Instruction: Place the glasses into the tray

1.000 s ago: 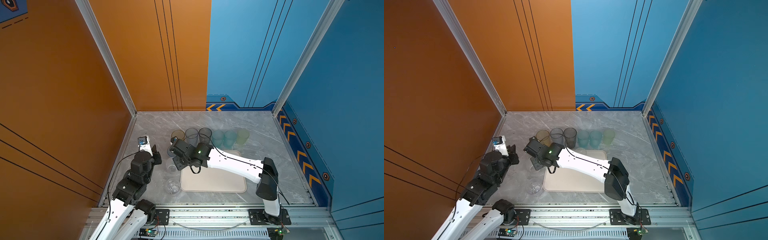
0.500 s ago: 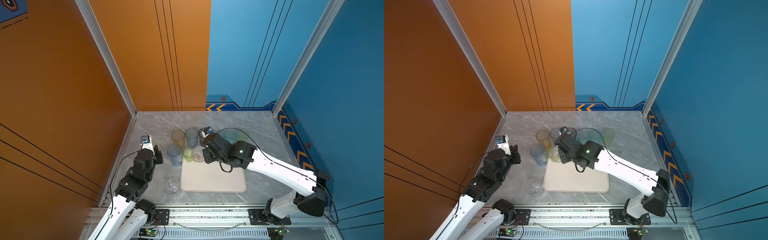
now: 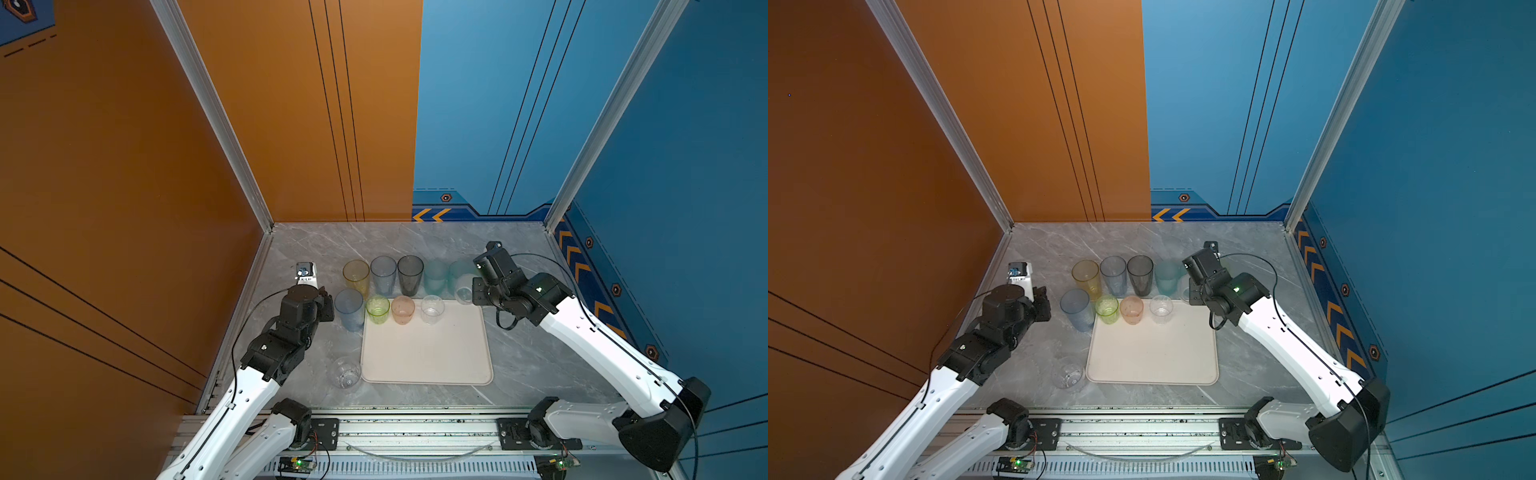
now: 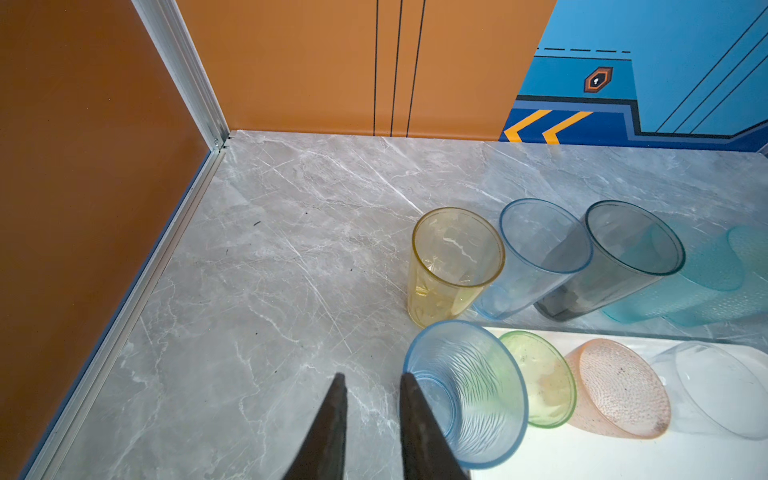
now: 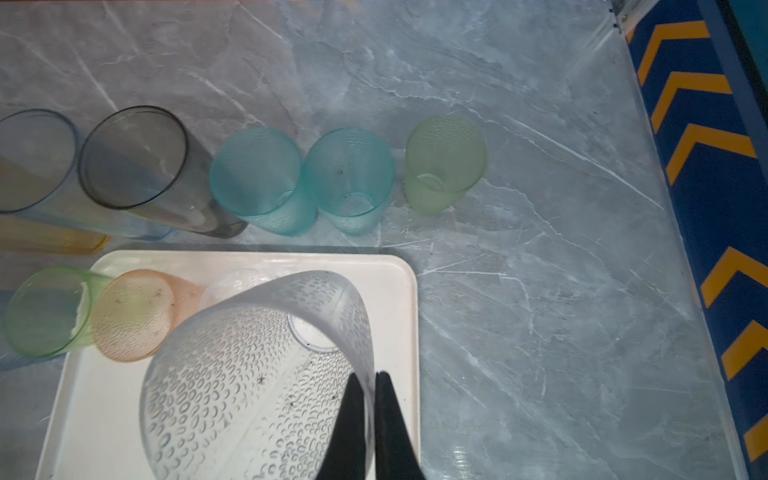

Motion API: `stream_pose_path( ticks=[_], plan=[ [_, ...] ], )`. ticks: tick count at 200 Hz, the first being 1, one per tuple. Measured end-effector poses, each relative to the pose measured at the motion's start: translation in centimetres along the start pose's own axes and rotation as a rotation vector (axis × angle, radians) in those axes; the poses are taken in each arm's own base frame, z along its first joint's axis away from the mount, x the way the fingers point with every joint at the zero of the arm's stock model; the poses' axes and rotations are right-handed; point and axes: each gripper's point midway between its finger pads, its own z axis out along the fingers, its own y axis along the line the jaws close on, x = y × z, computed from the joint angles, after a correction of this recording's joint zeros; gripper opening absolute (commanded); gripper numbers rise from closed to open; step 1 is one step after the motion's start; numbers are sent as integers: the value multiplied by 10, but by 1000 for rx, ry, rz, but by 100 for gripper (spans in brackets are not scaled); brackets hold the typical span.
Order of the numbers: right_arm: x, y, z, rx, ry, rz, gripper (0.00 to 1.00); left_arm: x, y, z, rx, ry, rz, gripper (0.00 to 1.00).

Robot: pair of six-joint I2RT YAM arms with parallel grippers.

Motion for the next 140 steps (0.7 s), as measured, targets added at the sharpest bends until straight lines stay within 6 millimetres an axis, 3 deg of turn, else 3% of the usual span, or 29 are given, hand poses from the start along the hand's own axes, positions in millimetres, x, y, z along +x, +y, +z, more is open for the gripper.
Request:
stream_pose_path(
  ticks=[67,103,140],
  plan=[
    [14,-27,44,89,126,-5,1,-4,-45,-2,87,34,141,24],
    [18,-26,58,79,162,-11,1,-6,-67,-1,116,44,206,24],
    [25,-20,73,71,201,-23,1,-2,-76,5,114,68,241,25]
  ],
)
